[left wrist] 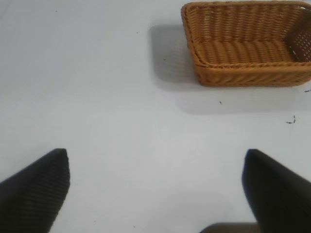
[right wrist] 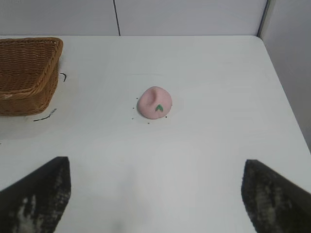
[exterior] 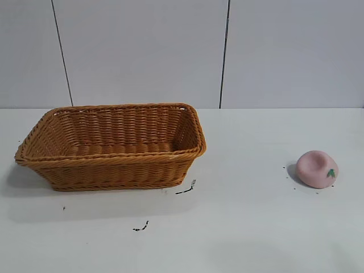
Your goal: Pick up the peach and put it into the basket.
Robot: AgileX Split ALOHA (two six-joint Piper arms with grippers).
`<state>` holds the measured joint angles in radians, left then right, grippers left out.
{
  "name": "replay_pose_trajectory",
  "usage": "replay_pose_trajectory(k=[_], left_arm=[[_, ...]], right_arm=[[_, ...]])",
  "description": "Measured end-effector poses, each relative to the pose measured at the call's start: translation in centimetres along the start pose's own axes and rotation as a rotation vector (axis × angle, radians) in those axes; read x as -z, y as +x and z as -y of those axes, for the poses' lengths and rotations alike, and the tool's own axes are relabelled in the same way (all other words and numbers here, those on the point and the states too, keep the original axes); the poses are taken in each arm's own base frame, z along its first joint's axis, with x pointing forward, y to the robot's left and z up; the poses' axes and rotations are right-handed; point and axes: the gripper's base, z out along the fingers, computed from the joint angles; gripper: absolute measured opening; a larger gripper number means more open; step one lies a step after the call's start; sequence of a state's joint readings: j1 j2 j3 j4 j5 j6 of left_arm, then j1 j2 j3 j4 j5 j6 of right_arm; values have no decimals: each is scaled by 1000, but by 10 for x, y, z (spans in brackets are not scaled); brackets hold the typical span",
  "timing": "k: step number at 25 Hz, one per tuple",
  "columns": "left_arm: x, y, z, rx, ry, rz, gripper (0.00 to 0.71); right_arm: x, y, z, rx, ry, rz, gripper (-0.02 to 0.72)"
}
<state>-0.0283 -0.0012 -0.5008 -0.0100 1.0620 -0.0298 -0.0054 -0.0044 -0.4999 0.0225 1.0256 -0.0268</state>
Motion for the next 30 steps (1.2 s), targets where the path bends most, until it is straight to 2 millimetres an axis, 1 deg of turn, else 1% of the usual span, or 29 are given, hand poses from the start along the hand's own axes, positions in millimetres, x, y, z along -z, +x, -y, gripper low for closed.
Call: replay_pose_trajectory(k=[15,16,18,21,24,27,30], left_arm=[[0,0,0,0,0,0,693],[0,0,0,0,0,0,693],[0,0,0,0,0,0,693],[0,0,0,0,0,0,693],[0,0,0,0,0,0,693],[0,0,0,0,0,0,693],[0,0,0,0,0,0,693]], right_arm=[[0,-1,0,3,5,4,655],[0,-2,0,3,5,0,655],[-4,-13,1,6,10,-19,655],[-21,-40,3,11,17,-84,655],[-51,-71,4,10,15,-191,655],[-88,-98,5,8,12,-323,655],[-130,-124,6,7,10,-430,655]])
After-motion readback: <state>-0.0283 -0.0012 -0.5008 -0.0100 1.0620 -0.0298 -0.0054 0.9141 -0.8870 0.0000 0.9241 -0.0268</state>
